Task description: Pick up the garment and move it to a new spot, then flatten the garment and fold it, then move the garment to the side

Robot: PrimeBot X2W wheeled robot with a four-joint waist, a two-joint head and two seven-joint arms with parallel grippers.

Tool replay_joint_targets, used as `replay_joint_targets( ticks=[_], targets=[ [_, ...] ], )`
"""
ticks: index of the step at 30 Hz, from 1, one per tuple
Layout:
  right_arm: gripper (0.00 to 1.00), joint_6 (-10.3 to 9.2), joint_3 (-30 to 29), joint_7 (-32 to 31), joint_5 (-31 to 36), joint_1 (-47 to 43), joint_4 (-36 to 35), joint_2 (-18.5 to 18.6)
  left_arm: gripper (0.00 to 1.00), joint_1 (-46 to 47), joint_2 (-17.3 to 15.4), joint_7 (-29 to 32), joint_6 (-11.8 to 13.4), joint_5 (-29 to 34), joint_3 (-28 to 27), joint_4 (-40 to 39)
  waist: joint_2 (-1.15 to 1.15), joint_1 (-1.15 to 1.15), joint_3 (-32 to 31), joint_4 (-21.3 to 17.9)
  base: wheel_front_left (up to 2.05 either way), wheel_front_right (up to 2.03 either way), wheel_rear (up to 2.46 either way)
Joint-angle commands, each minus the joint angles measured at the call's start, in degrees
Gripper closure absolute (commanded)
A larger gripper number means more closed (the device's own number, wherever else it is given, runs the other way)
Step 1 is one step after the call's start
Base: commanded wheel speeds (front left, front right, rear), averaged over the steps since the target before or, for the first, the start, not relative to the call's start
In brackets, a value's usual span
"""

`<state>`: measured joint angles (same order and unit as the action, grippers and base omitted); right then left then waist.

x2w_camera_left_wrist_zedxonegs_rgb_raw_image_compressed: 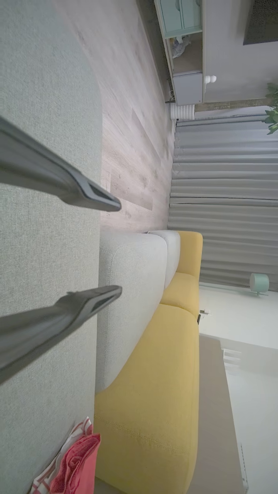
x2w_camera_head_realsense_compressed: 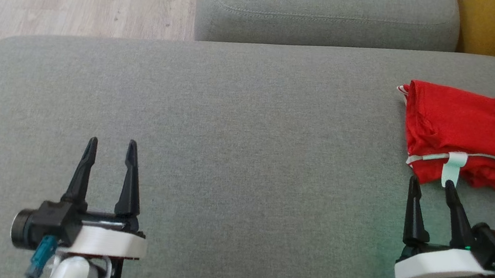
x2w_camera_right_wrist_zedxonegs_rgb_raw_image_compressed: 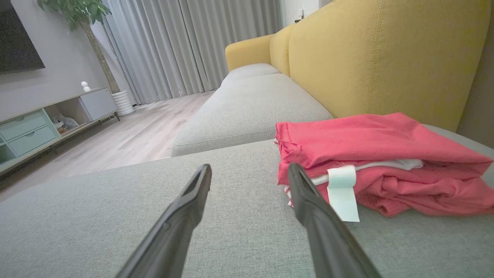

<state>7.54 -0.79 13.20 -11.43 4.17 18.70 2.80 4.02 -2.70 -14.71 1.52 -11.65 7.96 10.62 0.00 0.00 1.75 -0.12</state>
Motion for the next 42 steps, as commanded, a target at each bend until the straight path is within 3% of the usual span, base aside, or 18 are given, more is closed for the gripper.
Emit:
replay_joint_targets(
  ticks=[1,12,31,32,42],
  targets=[
    [0.0,-0.05,1.53,0.79,0.26,2.07,-1.44,0.09,0.0,1.37,-0.18,-0.29,0.35,-0.62,-1.61,-1.58,0.0,0.0,-0.09,-0.05,0.0,0.0,0.0],
    [0.0,-0.05,1.96,1.45,2.0,3.03,-0.27,0.09,0.0,1.15,-0.18,-0.29,-0.64,-5.99,-1.91,-1.81,0.0,0.0,-0.19,-0.29,0.0,0.0,0.0],
    [0.0,-0.05,2.85,1.62,1.54,3.38,0.53,0.08,0.0,1.13,-0.18,-0.29,-1.75,-7.87,-2.08,0.54,0.0,0.0,-0.24,-0.78,0.0,0.0,0.0],
    [1.0,0.0,1.26,0.93,1.66,0.98,2.32,-0.07,1.0,-0.02,0.0,0.0,-1.53,-7.77,-0.15,2.37,0.0,0.01,-0.24,-0.78,0.0,0.0,0.0],
    [1.0,0.0,0.76,-0.4,-3.03,-0.04,4.49,-0.17,1.0,-0.84,0.0,1.25,-1.96,-11.96,-0.91,5.16,0.0,0.01,-0.32,-0.74,0.0,0.0,0.0]
  ],
)
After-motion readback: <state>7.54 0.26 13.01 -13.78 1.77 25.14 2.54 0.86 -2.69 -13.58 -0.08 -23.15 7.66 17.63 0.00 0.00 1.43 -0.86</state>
